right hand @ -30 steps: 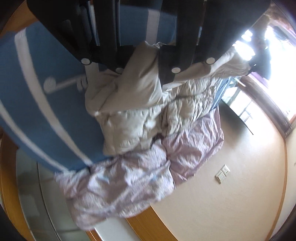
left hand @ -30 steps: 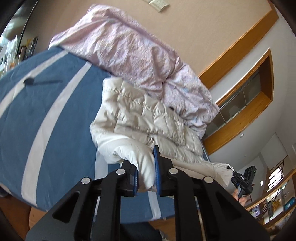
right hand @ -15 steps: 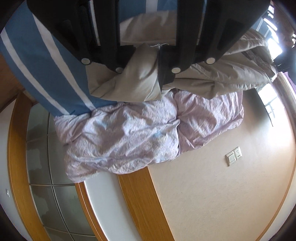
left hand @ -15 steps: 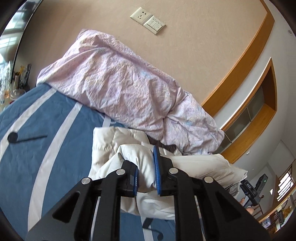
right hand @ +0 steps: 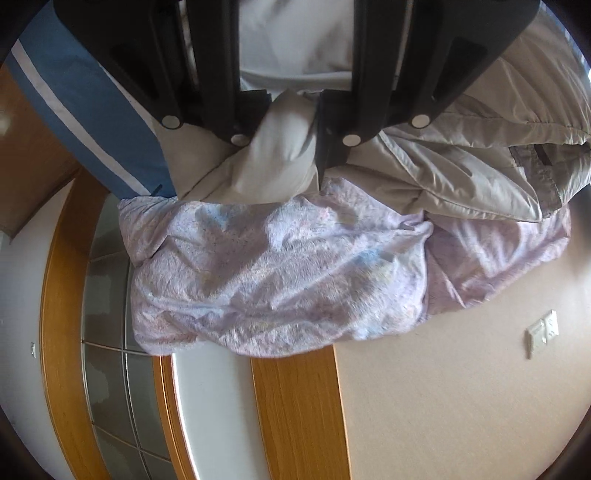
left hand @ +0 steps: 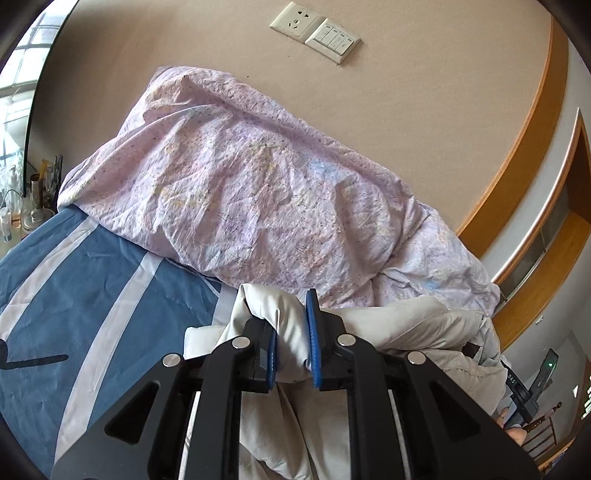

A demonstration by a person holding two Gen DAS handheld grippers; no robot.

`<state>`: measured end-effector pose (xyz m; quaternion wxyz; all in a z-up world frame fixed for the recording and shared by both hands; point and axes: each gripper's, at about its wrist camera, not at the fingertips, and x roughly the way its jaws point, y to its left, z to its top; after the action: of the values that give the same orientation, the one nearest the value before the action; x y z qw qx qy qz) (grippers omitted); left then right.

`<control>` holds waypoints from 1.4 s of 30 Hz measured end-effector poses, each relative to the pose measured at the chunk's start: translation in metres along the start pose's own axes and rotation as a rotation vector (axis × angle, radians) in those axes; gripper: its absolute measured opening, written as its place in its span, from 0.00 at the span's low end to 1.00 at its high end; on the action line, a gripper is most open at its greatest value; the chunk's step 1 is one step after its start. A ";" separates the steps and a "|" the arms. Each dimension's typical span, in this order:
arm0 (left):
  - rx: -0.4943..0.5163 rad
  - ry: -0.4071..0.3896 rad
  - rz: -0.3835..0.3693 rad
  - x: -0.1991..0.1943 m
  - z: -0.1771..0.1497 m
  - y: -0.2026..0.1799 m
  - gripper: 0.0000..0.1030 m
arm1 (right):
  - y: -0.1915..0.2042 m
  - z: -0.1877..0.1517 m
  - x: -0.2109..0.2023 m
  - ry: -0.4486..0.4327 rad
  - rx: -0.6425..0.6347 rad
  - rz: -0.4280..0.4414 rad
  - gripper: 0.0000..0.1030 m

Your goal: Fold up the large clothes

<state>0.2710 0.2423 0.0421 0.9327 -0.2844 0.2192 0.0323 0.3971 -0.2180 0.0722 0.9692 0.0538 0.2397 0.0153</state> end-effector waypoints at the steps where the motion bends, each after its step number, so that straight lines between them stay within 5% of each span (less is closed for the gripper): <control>1: -0.002 0.003 0.014 0.009 0.001 0.001 0.13 | 0.003 0.000 0.010 0.012 0.004 -0.013 0.16; 12: -0.013 0.034 0.118 0.086 -0.003 0.021 0.13 | 0.025 -0.004 0.111 0.180 0.052 -0.132 0.18; 16: -0.074 0.059 0.122 0.102 -0.007 0.031 0.18 | 0.025 -0.009 0.138 0.260 0.069 -0.146 0.36; 20: -0.107 0.090 0.092 0.107 -0.003 0.033 0.35 | 0.017 -0.007 0.139 0.257 0.137 -0.074 0.63; 22: -0.141 0.092 0.052 0.105 0.002 0.034 0.52 | 0.007 -0.003 0.133 0.226 0.207 -0.031 0.67; 23: -0.155 0.074 0.026 0.100 0.005 0.034 0.78 | 0.005 -0.001 0.128 0.207 0.226 -0.021 0.69; 24: -0.156 0.033 0.026 0.092 0.007 0.031 0.94 | 0.003 0.001 0.119 0.174 0.237 -0.015 0.69; 26: -0.120 -0.060 0.038 0.071 0.015 0.022 0.99 | 0.006 0.006 0.100 0.103 0.209 -0.011 0.73; 30: 0.017 -0.096 0.094 0.036 0.018 0.000 0.99 | 0.033 0.002 0.055 0.033 0.050 0.047 0.73; 34: 0.225 -0.125 0.140 0.010 -0.015 -0.031 0.99 | 0.069 -0.023 0.019 0.029 -0.148 0.108 0.73; 38: 0.390 -0.100 0.198 0.016 -0.051 -0.057 0.99 | 0.098 -0.045 0.014 0.069 -0.216 0.149 0.72; 42: 0.411 -0.038 0.253 0.041 -0.064 -0.061 0.99 | 0.110 -0.059 0.033 0.124 -0.220 0.116 0.71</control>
<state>0.2942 0.1540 0.0086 0.9635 -0.0581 0.2374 0.1091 0.3985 -0.1013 0.0172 0.9501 -0.0402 0.2925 0.1008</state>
